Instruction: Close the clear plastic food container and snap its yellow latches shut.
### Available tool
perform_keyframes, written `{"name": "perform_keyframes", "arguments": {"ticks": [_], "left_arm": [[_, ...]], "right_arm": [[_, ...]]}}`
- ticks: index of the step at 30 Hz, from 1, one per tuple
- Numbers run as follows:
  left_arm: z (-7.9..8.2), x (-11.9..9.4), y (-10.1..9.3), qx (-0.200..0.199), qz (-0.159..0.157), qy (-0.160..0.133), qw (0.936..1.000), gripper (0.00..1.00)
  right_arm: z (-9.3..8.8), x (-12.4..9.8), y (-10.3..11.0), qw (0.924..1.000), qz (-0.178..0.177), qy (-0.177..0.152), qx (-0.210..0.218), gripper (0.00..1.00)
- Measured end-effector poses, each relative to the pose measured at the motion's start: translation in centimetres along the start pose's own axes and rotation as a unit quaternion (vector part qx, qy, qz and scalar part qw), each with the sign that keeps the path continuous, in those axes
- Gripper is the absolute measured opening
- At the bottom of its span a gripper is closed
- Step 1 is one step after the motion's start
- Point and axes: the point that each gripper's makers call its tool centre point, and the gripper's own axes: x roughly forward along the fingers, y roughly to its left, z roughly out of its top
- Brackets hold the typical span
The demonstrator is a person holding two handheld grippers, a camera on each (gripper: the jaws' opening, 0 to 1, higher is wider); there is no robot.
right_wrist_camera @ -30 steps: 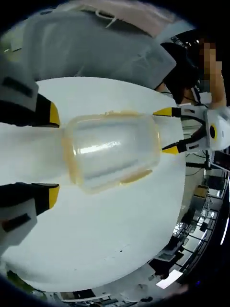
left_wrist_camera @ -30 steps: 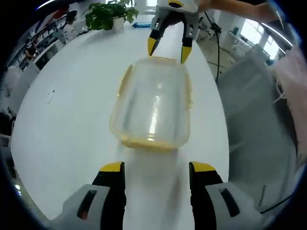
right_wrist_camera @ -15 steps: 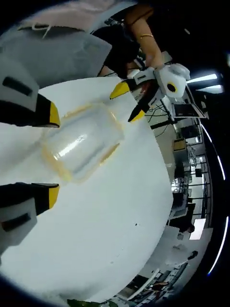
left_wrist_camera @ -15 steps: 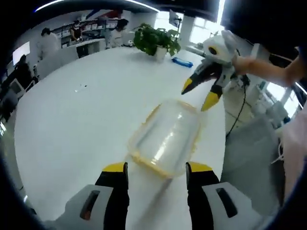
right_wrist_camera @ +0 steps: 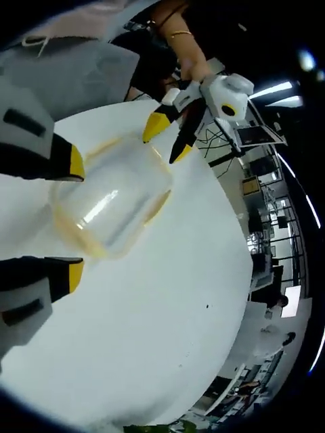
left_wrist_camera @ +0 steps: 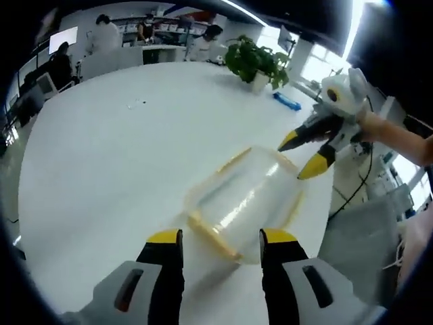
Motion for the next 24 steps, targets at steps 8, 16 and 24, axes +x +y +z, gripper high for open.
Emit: {"name": "perform_keyframes", "arguments": {"ticks": [8, 16, 24], "left_arm": [[-0.2, 0.9, -0.6, -0.024, -0.018, 0.011, 0.9995, 0.38], [-0.4, 1.1, -0.5, -0.044, -0.028, 0.019, 0.9985, 0.37], [-0.1, 1.3, -0.3, -0.059, -0.024, 0.028, 0.9976, 0.35]], "right_arm": [[-0.2, 0.5, 0.1, 0.9989, 0.015, -0.008, 0.043, 0.38], [0.0, 0.9, 0.1, 0.9971, 0.019, 0.001, 0.073, 0.39], [-0.1, 1.0, 0.2, 0.9970, 0.014, 0.010, 0.076, 0.38]]}}
